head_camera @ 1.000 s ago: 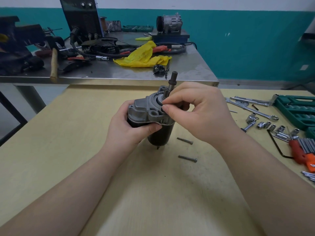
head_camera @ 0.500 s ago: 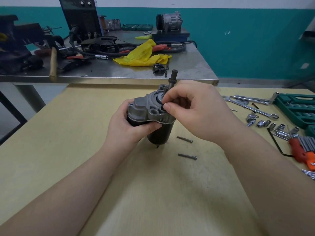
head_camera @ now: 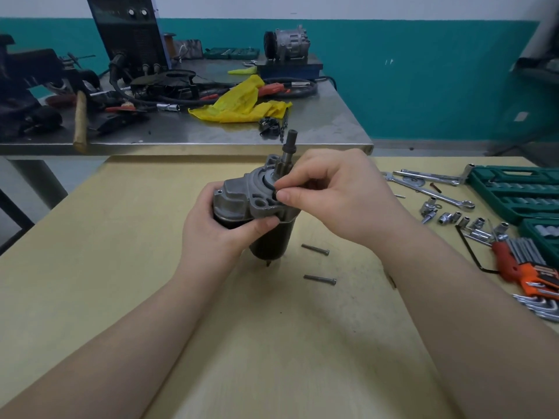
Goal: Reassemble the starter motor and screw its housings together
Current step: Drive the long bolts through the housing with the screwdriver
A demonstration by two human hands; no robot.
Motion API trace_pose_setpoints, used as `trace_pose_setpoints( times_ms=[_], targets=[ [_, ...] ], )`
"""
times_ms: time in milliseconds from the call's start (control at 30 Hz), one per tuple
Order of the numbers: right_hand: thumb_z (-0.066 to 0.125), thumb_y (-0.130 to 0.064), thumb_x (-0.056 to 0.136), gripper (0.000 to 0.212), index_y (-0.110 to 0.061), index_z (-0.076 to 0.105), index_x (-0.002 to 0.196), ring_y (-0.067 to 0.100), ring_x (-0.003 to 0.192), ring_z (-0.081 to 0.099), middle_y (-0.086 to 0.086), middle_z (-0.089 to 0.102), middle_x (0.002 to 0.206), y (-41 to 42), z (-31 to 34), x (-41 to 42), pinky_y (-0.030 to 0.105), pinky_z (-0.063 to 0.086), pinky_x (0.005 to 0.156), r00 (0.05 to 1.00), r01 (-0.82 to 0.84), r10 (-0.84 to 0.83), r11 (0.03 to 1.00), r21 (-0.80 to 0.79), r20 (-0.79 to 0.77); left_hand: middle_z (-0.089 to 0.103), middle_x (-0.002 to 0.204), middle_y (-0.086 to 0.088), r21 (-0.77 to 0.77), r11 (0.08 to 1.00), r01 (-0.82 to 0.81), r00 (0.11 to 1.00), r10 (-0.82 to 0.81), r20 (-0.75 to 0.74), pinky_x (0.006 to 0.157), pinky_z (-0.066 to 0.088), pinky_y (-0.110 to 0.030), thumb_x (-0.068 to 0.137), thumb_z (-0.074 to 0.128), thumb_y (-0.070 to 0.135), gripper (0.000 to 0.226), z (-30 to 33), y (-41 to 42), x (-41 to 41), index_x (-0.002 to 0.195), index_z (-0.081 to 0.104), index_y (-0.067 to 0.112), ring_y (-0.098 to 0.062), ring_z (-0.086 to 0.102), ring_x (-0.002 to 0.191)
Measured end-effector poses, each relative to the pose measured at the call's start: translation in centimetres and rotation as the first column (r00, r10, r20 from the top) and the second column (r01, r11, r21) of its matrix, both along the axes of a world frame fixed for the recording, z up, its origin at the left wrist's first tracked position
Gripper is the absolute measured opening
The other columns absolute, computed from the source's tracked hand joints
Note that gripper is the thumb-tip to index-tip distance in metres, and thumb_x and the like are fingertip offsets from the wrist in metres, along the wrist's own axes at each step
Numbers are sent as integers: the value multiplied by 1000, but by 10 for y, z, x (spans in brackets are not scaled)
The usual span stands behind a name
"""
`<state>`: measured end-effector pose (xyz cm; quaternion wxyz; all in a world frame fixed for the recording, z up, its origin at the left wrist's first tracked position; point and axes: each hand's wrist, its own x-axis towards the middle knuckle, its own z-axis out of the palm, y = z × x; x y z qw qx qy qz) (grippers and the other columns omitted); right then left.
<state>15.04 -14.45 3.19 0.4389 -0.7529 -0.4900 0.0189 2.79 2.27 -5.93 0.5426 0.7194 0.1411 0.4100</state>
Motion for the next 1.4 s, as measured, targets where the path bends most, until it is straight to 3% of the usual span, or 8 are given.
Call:
trace_pose_setpoints(
  times_ms=[267,400,567,800,1067,1167,1267,1400],
  targets=[
    [77,-17,95,15,-31,79,89,8,74,70,-11,77,78,-34,3,51,32,62,75,936,345,-286,859,378,-204,79,113,14,-39,999,-10,1000,10,-13,76,60,-17,62,96,48,63,-2,-2,0,117,68,34,-4,76,100],
    [72,-23,92,16,-29,75,77,1,67,68,-14,75,71,-59,-9,89,26,53,60,825,556,-559,829,-61,-82,79,112,16,-45,999,-16,1000,15,-12,74,58,-15,62,94,49,60,-2,-3,1,115,69,38,-1,75,100],
    [75,-41,87,23,-20,77,77,8,54,67,-4,75,64,-75,-35,84,25,46,54,870,438,-473,607,-663,142,79,113,17,-36,999,-19,999,18,-38,82,59,-27,61,93,52,61,-3,-1,1,116,69,38,-1,75,103],
    [72,-34,73,23,-15,65,64,7,28,54,-7,63,42,-81,-57,60,19,45,46,919,352,-311,369,-860,243,79,112,17,-37,999,-28,997,26,-66,84,60,-35,62,93,54,61,-2,-1,2,116,69,39,-2,75,101],
    [64,-27,84,22,-13,60,67,20,48,55,1,59,56,-76,-64,61,22,40,49,880,396,-437,461,-795,185,78,113,17,-31,999,-29,997,27,-78,83,60,-36,61,93,57,59,-1,-1,1,114,69,43,-3,75,100],
    [63,-23,84,19,-10,62,69,21,44,46,6,60,58,-76,-68,65,21,33,45,759,312,-613,637,-705,-219,78,112,18,-27,999,-31,997,29,-76,82,59,-33,61,93,57,58,-1,-1,1,112,69,45,-1,75,100],
    [56,-16,83,13,-12,54,71,15,44,32,7,51,59,-80,-74,68,16,18,37,410,175,-477,878,-446,-777,78,112,18,-26,999,-38,996,36,-80,81,59,-32,61,92,59,57,0,-2,0,111,68,45,-1,74,99],
    [62,-15,69,8,-11,58,75,13,49,39,10,58,70,-78,-71,64,19,25,34,285,164,-177,977,-134,-942,78,112,20,-16,999,-31,996,29,-81,81,58,-30,61,91,60,58,1,-3,-1,112,68,44,1,74,100]
  ],
)
